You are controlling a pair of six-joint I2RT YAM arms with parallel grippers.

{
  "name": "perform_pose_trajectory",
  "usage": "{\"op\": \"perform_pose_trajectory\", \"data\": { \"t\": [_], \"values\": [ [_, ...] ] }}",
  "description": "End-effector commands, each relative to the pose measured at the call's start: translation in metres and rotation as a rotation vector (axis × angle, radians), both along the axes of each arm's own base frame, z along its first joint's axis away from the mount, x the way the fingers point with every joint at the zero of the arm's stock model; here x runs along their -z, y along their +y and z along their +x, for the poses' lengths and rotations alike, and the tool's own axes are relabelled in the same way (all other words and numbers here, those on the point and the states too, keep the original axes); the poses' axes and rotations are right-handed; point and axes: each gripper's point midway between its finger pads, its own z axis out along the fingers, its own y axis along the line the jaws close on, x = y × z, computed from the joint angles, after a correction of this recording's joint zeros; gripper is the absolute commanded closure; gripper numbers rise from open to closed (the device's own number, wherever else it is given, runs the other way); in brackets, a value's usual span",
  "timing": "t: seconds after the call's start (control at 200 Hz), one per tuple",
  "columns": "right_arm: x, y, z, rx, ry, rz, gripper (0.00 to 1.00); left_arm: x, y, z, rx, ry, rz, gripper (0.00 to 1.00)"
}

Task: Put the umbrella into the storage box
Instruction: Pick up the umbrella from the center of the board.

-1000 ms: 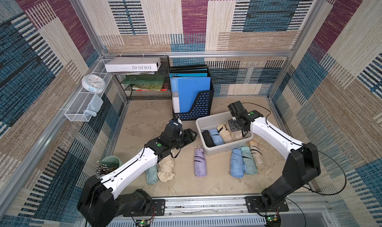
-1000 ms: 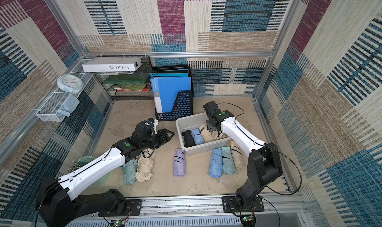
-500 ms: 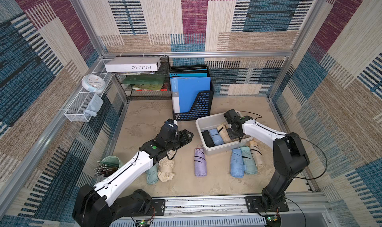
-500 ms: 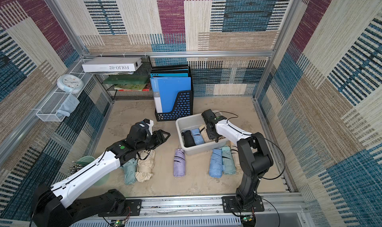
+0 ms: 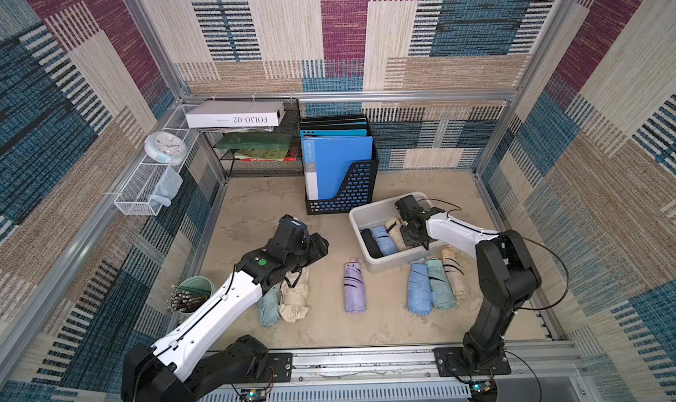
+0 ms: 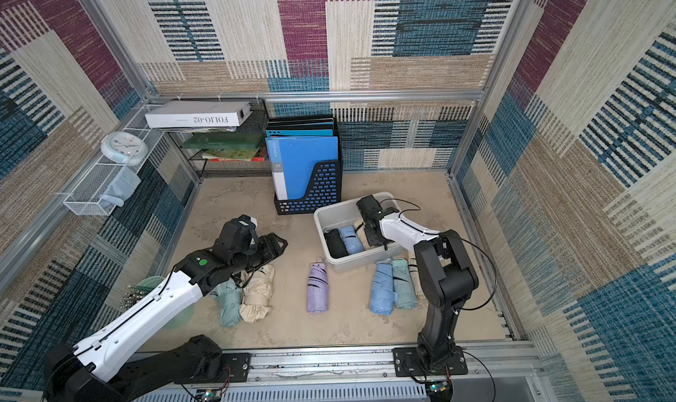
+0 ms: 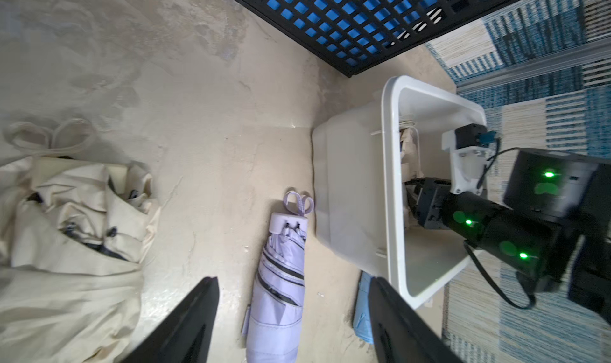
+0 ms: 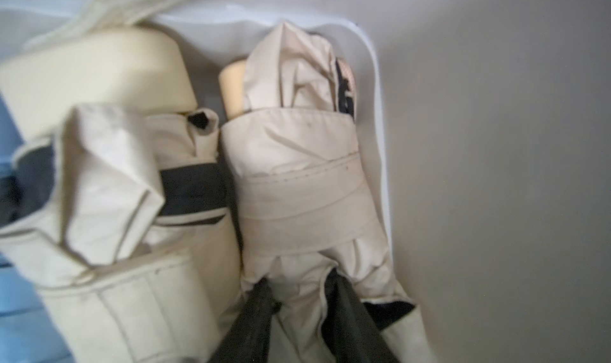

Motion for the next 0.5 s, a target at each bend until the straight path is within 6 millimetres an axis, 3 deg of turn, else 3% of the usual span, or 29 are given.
{"op": "perform_pose_trajectory", "data": {
  "t": [0.0,0.23,0.496],
  "values": [
    [-0.02,0.012,-0.013,-0.002,0.018,0.11,0.49,0.023,0.03,-0.021,0.022,0.096,0.205,0.21],
    [-0.084,0.034,-0.029,-0.054,-0.06,0.316,0.32,0.041,0.052,-0.028,0.086,0.148,0.396,0.1],
    [-0.116,0.057,-0.051,-0.058,-0.074,0.518,0.26,0.072,0.055,-0.018,0.159,0.213,0.522,0.0]
  ]
}}
